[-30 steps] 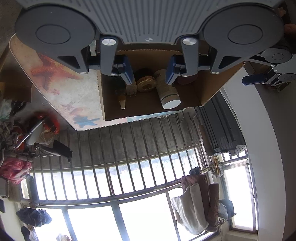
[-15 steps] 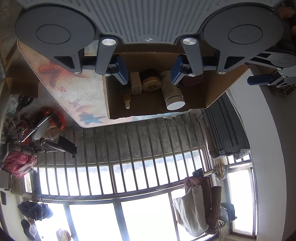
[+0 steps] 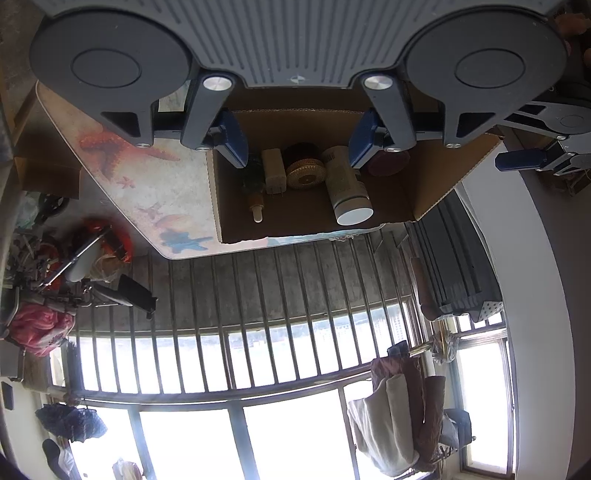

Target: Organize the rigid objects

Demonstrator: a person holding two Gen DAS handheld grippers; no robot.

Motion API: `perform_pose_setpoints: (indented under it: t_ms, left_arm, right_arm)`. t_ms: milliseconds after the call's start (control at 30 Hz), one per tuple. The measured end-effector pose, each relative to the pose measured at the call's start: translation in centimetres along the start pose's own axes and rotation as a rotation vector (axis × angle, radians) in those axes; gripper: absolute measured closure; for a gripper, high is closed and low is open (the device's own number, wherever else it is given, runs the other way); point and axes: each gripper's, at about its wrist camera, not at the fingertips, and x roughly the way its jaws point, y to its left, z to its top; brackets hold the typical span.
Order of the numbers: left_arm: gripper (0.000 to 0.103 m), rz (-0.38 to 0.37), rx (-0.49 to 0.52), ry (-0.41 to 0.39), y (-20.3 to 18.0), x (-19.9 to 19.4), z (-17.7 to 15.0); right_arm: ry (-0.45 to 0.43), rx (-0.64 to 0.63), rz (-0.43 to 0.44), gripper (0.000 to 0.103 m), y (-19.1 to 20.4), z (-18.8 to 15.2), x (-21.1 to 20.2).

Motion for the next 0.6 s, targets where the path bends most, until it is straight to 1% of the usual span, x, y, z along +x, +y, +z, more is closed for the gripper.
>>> perform_pose_setpoints:
  t_ms: [133,533,600]
  left_arm:
    - [0.000,0.001,0.014,0.002,-0.24,0.05,-0.10]
    - [0.000,0.006,0.017,0.002,-0.59,0.02,-0.18]
    - [0.000,0.007,0.020,0.004,-0.61,0.04,-0.18]
  right_arm:
    - [0.006,-0.006,0.001,0.040,0.10,-0.01,0.11]
    - [0.012,-0.001,-0.009,0.037,-0.21,-0.11,0.23]
    - [0.016,-0.001,-0.010,0.034,-0.20,-0.16,0.32]
